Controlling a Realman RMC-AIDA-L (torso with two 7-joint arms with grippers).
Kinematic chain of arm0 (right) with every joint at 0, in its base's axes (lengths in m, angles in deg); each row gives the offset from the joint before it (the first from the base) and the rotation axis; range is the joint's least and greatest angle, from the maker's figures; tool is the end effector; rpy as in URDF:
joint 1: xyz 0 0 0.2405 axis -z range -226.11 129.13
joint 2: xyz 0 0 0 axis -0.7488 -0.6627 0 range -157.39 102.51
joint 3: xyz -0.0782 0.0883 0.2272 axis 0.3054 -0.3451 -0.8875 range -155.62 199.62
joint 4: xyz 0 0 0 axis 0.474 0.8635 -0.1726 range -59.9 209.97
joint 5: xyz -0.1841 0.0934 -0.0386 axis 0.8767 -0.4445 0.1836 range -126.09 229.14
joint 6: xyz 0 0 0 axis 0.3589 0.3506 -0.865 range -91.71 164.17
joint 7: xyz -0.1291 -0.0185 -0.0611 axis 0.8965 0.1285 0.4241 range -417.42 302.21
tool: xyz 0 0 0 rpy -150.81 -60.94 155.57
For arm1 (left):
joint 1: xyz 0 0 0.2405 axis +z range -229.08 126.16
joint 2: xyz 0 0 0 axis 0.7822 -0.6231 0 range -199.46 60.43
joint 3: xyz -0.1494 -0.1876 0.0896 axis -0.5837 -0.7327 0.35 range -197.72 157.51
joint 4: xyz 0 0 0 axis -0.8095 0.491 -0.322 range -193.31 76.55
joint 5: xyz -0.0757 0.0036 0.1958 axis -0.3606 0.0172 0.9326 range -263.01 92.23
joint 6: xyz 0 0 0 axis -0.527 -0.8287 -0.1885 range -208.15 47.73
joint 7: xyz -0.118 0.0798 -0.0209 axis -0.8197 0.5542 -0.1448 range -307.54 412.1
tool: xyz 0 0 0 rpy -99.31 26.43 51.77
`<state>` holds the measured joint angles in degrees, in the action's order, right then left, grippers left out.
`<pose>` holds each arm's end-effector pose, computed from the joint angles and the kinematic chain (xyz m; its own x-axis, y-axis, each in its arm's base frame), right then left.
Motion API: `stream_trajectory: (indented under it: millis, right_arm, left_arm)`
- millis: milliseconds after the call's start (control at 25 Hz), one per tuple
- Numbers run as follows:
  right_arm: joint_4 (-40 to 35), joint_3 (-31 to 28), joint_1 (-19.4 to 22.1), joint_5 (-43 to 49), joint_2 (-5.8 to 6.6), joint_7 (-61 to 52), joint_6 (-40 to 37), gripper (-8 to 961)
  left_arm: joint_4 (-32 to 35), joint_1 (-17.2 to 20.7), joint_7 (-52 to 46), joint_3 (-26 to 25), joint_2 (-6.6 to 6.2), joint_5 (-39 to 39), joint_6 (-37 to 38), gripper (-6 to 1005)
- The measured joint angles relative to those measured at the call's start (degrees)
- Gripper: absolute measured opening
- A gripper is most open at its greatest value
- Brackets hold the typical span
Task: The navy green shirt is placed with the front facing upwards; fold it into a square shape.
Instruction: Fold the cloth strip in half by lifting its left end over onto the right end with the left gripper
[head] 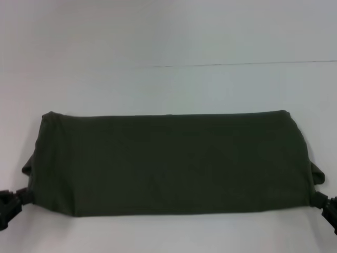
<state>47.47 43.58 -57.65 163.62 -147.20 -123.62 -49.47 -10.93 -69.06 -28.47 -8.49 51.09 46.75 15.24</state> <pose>0.3865 0.2079 0.0052 0.5418 -0.4689 -0.6975 -0.8123 -0.5051 -0.2914 -0.3681 0.2428 0.0552 0.6345 0.5487 0.5443 0.7570 -0.5834 -0.2944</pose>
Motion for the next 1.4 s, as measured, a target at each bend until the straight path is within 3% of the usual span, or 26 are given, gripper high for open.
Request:
stream_trajectory:
  millis: [640,920,1200,1400]
  right_arm:
    - [-0.26,-0.27,0.82,1.55,0.2,0.21,-1.82,133]
    - [-1.04,-3.25,1.49,1.46,0.39,1.5,-2.8,278]
    - [-2.61,-11.56,1.87,1.28,0.2,2.71,-5.52,471]
    - [-2.57,-11.18,-1.03,3.13,0.19,4.06,-9.31,610]
  left_arm:
    - [0.74,0.88,-1.33,-0.61,0.25,1.07,-0.14,89]
    - [0.72,0.82,-1.54,-6.75,0.18,-0.52,0.43,134]
    - [1.21,-0.63,-6.39,-7.5,0.25,-3.34,0.7,381]
    - [0.59,-2.55,-10.22,-7.17,0.24,-5.72,0.42,573]
